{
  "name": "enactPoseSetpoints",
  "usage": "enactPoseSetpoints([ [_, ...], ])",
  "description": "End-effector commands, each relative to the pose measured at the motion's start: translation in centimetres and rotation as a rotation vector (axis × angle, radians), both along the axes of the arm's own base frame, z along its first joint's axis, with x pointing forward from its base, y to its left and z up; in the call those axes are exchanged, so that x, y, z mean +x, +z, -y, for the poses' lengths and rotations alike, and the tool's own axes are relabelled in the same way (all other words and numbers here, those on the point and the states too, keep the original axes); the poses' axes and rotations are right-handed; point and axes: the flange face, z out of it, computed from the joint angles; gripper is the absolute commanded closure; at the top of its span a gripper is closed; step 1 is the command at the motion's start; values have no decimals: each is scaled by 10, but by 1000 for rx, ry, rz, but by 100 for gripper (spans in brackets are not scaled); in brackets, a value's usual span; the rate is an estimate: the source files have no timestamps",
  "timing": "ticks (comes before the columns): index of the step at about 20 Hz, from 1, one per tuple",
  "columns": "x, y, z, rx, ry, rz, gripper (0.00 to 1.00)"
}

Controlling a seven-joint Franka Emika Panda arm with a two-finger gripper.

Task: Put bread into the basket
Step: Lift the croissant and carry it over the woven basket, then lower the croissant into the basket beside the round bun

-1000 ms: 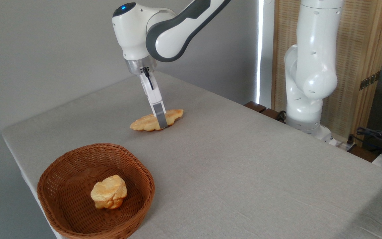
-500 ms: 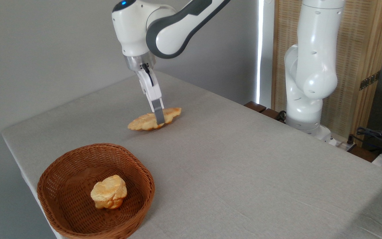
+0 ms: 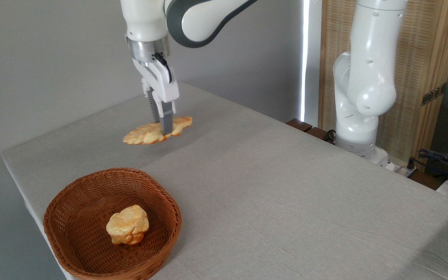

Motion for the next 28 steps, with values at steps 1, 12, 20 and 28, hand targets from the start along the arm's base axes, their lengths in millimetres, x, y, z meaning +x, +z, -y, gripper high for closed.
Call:
enactPoseSetpoints([
  [1,34,34,-51,-38,109,69,56],
  [12,110,8,-124,-36,200,321,1],
  [20,121,-14,-116,-32,210,327,0],
  [28,114,7,-120,-50,236,338,0],
])
